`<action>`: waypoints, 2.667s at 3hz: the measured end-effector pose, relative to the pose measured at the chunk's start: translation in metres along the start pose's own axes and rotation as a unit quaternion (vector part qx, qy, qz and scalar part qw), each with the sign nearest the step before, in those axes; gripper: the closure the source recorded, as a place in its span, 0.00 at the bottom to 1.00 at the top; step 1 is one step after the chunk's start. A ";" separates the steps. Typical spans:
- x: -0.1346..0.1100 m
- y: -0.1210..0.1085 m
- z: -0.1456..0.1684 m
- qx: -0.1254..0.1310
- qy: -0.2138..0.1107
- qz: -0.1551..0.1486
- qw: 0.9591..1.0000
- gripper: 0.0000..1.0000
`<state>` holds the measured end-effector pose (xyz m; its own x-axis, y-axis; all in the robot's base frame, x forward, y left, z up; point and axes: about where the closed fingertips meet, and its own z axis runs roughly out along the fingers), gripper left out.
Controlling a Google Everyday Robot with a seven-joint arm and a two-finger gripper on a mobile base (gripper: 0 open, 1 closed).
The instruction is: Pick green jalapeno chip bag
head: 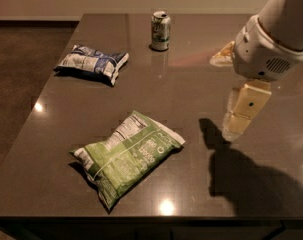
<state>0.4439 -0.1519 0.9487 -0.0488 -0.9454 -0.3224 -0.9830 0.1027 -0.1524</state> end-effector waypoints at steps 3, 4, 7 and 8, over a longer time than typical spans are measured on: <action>-0.092 0.050 0.079 -0.092 -0.070 -0.107 0.988 0.00; -0.101 0.046 0.102 -0.092 -0.079 -0.114 0.986 0.00; -0.106 0.058 0.146 -0.113 -0.061 -0.137 0.982 0.17; -0.115 0.057 0.143 -0.126 -0.067 -0.130 0.981 0.39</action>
Offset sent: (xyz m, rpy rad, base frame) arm -0.0484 0.1382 -0.0582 0.1091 0.1217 0.3680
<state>0.4191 0.0071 0.8440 0.2163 -0.8785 -0.4260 -0.9726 -0.2319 -0.0156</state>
